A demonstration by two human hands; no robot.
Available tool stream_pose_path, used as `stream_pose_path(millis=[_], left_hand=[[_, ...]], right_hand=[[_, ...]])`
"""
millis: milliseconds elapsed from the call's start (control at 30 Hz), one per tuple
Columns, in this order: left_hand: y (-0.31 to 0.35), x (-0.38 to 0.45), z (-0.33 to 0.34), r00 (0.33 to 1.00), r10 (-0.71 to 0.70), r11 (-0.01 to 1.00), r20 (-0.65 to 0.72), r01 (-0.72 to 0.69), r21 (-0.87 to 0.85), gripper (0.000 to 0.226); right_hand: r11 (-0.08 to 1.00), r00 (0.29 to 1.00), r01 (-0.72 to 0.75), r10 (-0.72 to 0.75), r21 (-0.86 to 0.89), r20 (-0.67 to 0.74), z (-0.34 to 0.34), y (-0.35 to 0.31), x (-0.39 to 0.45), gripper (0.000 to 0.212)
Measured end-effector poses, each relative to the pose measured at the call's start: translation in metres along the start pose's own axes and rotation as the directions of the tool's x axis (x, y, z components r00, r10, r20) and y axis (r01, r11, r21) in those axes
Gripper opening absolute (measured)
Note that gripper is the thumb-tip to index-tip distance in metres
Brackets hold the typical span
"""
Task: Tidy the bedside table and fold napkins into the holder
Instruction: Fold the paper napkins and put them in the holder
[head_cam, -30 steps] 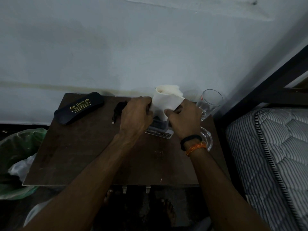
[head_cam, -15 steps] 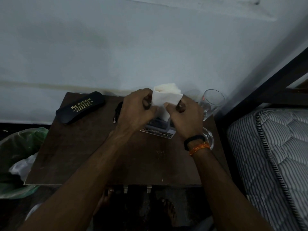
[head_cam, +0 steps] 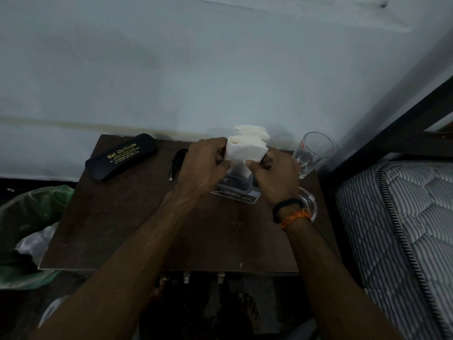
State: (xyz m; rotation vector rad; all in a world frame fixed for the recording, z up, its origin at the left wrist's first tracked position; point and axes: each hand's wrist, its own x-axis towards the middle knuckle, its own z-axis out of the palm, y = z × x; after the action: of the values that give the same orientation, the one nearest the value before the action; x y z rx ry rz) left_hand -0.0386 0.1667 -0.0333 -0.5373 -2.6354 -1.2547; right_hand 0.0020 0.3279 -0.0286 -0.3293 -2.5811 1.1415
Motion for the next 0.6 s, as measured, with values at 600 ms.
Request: stream_pose_path(millis=[600], left_hand=[[0.0020, 0.0009, -0.0016, 0.999, -0.047, 0.998, -0.022, 0.046, -0.034, 0.025]], right_hand=[[0.993, 0.999, 0.038, -0.039, -0.110, -0.012, 0.0050, 0.0035, 0.0015, 0.023]])
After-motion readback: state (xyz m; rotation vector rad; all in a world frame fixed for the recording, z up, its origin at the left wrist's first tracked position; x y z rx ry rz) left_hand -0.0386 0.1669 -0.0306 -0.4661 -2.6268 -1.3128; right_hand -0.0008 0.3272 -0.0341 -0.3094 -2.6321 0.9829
